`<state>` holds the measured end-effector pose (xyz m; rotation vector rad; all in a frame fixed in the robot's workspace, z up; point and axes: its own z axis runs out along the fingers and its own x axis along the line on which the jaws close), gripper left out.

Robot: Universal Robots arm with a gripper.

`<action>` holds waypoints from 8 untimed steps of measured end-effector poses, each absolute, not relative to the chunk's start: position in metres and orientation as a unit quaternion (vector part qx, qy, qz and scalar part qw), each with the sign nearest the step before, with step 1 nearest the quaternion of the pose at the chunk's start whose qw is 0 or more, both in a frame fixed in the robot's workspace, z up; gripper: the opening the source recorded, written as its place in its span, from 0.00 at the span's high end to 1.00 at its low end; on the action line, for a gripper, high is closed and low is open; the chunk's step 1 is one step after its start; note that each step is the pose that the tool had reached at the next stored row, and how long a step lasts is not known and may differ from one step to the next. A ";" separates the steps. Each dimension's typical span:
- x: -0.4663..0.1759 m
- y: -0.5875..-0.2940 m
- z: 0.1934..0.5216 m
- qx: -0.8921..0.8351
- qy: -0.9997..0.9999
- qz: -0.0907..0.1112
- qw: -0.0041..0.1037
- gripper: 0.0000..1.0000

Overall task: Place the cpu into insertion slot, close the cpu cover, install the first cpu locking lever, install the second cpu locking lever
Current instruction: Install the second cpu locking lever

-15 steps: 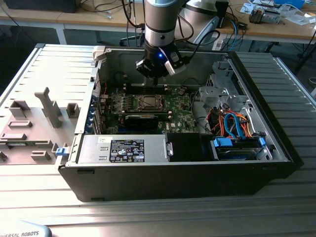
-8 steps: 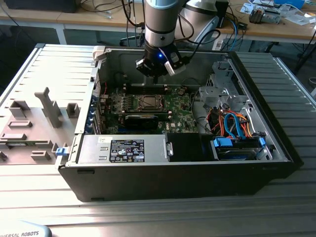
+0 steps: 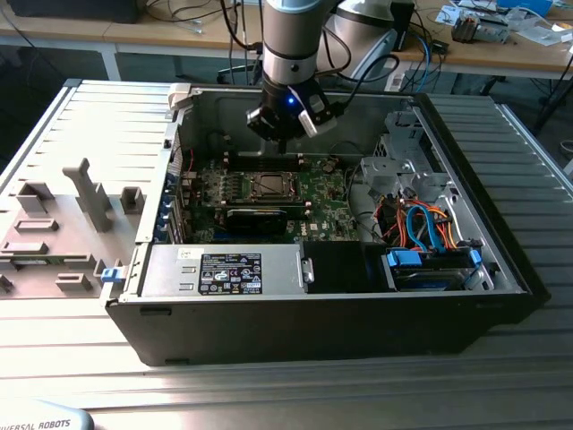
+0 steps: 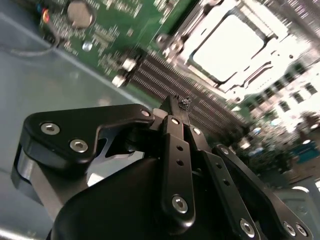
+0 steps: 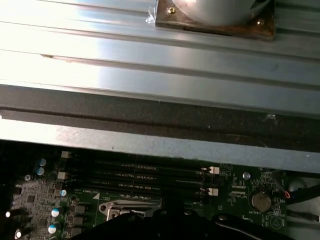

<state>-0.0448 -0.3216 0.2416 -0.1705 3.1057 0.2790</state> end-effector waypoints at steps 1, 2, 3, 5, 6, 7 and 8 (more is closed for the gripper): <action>-0.045 -0.322 0.242 -0.055 0.994 0.089 0.009 0.89; -0.045 -0.322 0.242 -0.055 0.994 0.089 0.009 0.89; -0.045 -0.322 0.242 -0.055 0.994 0.089 0.009 0.89; -0.045 -0.322 0.242 -0.055 0.994 0.089 0.009 0.89; -0.045 -0.323 0.242 -0.055 0.994 0.089 0.009 0.89; -0.045 -0.323 0.242 -0.055 0.995 0.089 0.009 0.89; -0.044 -0.323 0.242 -0.055 0.995 0.088 0.009 0.89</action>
